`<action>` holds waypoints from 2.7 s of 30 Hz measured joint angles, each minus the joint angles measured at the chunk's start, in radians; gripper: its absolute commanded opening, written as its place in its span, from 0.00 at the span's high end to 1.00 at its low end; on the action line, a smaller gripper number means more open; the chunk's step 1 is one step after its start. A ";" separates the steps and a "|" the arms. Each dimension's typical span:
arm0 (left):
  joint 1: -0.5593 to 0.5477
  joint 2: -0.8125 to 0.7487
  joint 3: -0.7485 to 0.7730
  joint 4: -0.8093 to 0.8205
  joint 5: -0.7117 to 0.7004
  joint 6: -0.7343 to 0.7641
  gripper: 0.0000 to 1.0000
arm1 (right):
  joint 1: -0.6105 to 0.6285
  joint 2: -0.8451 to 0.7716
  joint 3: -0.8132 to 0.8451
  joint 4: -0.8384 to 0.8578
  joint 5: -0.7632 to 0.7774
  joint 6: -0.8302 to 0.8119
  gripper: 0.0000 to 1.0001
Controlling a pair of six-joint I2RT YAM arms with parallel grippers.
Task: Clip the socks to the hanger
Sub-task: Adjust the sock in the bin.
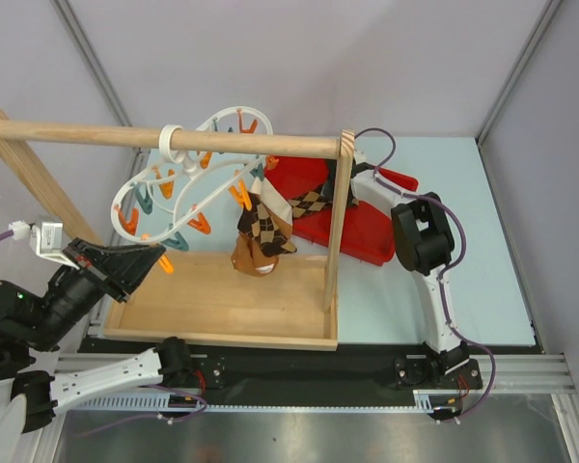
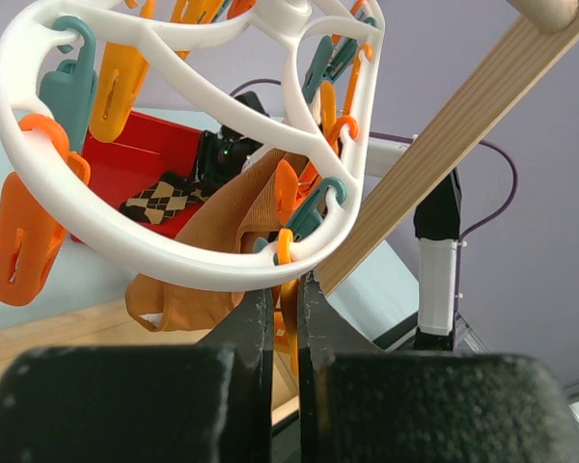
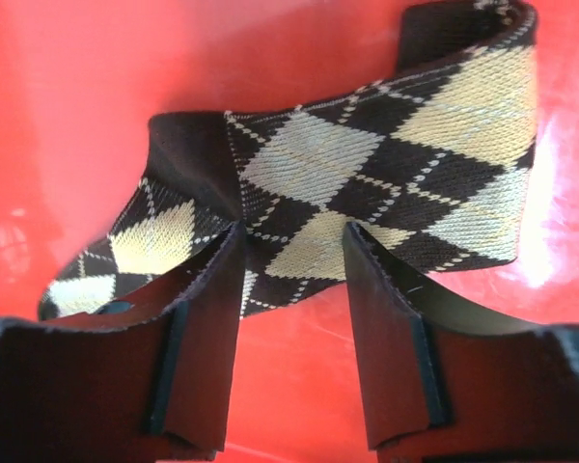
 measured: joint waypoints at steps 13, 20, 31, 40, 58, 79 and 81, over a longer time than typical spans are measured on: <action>0.000 -0.002 -0.010 0.006 0.004 0.000 1.00 | -0.017 0.013 0.029 -0.006 -0.002 -0.164 1.00; 0.000 -0.002 -0.011 0.008 0.009 0.000 1.00 | -0.004 -0.022 0.085 -0.029 0.063 -0.492 1.00; 0.000 -0.005 -0.011 0.011 0.021 0.000 1.00 | 0.151 -0.280 -0.007 -0.008 0.227 -0.982 1.00; 0.000 -0.004 -0.011 0.013 0.026 0.000 1.00 | 0.110 -0.187 -0.167 -0.149 0.092 -0.869 0.65; 0.000 -0.004 -0.011 0.013 0.026 0.000 1.00 | -0.099 -0.352 -0.257 -0.104 -0.122 -0.355 0.41; 0.000 -0.004 -0.012 0.020 0.031 0.000 1.00 | -0.064 -0.097 -0.113 -0.149 0.106 -0.146 0.97; 0.000 -0.004 -0.012 0.020 0.031 0.000 1.00 | -0.062 -0.096 -0.110 -0.133 0.127 -0.192 1.00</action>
